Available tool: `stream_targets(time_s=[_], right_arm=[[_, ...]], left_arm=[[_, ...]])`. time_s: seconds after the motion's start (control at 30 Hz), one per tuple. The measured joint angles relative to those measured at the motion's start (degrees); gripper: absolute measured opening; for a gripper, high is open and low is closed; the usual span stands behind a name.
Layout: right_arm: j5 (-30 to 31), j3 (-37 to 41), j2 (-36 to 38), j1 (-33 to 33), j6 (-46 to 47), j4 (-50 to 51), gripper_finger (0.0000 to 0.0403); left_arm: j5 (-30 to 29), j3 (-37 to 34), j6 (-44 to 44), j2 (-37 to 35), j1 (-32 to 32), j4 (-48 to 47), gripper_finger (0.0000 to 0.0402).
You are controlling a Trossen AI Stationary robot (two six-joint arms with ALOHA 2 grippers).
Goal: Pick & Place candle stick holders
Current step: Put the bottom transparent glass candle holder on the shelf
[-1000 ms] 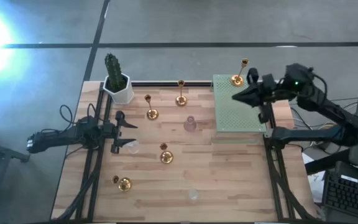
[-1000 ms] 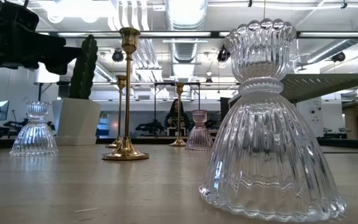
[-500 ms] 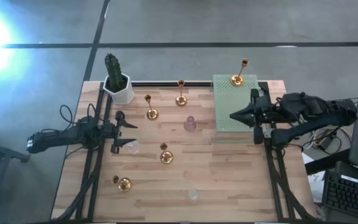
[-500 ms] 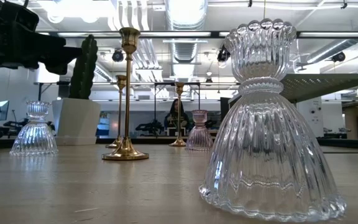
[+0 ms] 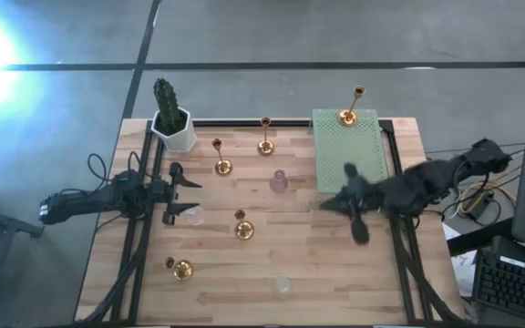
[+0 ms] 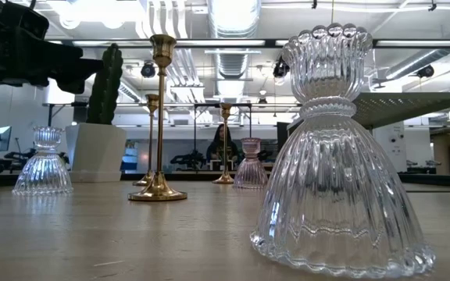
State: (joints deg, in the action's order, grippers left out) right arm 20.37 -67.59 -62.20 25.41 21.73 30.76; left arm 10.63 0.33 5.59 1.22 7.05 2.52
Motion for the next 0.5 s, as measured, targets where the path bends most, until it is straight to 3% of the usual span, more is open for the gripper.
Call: stream_targets(time_s=[0.27, 0.5], right_arm=[[11.36, -7.83, -10.81, 10.41, 7.99, 0.51, 0.0008], [17.14, -15.65, -20.30, 13.71, 11.06, 1.50, 0.0008]], left_arm=[[0.00, 0.00, 0.01, 0.00, 0.00, 0.02, 0.0262], [0.01, 0.01, 0.00, 0.01, -0.02, 0.02, 0.0262]])
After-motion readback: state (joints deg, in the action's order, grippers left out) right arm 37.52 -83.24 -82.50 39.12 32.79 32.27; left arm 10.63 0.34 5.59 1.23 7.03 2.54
